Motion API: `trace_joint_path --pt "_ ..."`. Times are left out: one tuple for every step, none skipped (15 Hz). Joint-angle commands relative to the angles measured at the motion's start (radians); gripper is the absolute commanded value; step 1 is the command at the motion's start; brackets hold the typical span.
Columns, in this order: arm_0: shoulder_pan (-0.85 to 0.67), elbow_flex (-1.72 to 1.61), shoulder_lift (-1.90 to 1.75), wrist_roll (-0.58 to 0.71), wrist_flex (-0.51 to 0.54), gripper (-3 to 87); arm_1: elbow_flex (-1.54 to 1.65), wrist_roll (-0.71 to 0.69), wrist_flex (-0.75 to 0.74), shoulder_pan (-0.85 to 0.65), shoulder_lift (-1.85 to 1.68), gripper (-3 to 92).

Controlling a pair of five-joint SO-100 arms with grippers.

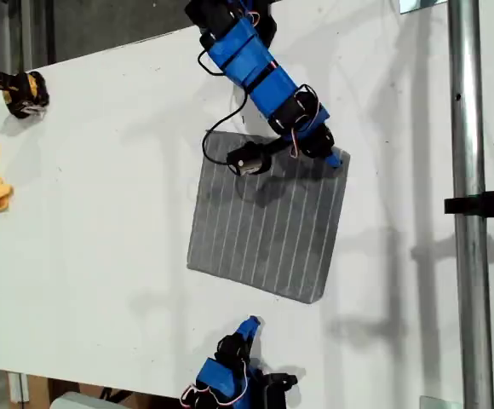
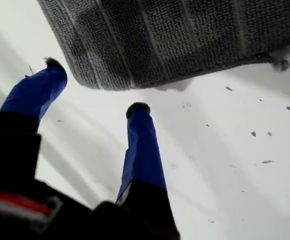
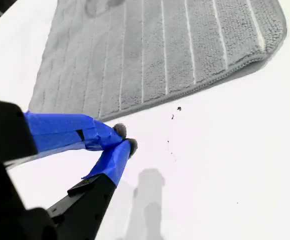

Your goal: Grasp corners of a towel and fold twice.

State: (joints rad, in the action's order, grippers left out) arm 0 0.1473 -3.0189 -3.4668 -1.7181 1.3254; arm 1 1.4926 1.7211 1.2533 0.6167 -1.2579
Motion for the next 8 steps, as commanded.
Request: trace_joint_path --pt "0.014 0.006 -0.006 -0.012 -0.014 -1.5 -0.005 0.008 -0.069 -0.006 0.028 28.8" --pt "0.014 0.005 -0.006 -0.012 -0.012 -1.5 -0.008 0.008 -0.092 -0.009 0.043 28.7" --pt "0.014 0.005 -0.006 -0.012 -0.012 -1.5 -0.008 0.008 -0.104 -0.009 0.051 28.5" --pt "0.014 0.005 -0.006 -0.012 -0.012 -1.5 -0.008 0.009 -0.112 -0.009 0.058 28.4" --pt "0.014 0.003 -0.006 -0.011 -0.012 -1.5 -0.008 0.009 -0.117 -0.009 0.069 27.6" --pt "0.014 0.003 -0.006 -0.014 -0.009 -1.5 -0.008 0.009 -0.126 -0.011 0.084 24.9" --pt "0.014 0.002 -0.006 -0.023 -0.005 -1.5 -0.008 0.011 -0.140 -0.011 0.104 24.4" --pt "0.017 0.000 -0.006 -0.029 0.002 -1.5 -0.008 0.017 -0.150 -0.011 0.133 22.5"
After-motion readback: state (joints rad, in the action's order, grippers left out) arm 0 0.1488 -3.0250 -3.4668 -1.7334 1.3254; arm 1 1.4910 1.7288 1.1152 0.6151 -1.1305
